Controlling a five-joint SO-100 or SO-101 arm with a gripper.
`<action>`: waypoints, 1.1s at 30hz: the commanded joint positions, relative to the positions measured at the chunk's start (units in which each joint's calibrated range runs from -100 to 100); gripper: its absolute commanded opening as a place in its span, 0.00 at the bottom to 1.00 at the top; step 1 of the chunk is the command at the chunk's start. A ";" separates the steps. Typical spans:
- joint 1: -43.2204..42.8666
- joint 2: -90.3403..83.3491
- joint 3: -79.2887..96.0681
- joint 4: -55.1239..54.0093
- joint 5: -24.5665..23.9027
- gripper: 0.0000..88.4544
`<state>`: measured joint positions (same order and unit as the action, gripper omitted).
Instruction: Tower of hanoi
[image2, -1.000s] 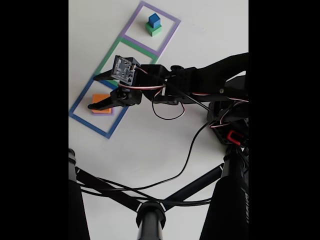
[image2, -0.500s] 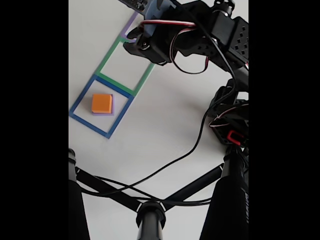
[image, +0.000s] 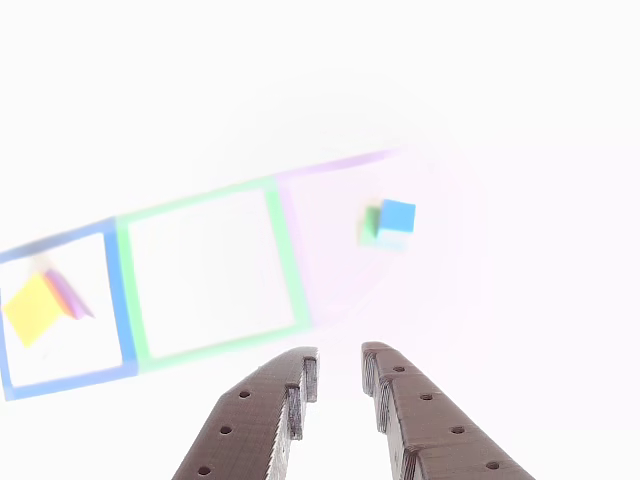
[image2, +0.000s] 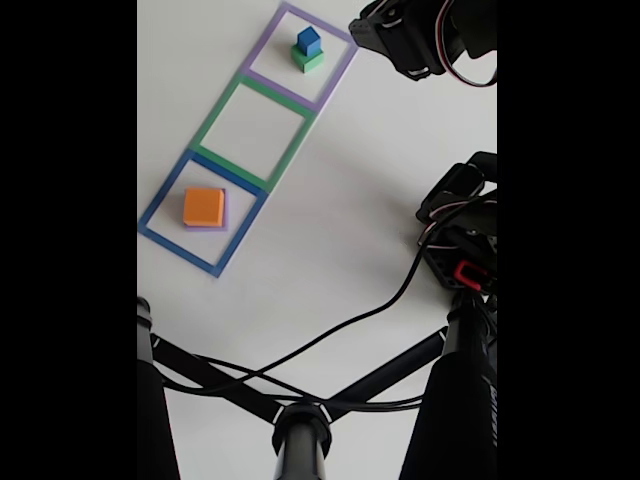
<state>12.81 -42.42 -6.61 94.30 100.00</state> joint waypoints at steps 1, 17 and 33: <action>4.64 -5.09 7.43 -3.45 0.00 0.03; 12.98 -19.30 57.61 -42.64 0.00 0.28; 13.75 0.15 81.80 -93.90 0.00 0.29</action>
<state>26.07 -47.66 75.02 10.35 100.00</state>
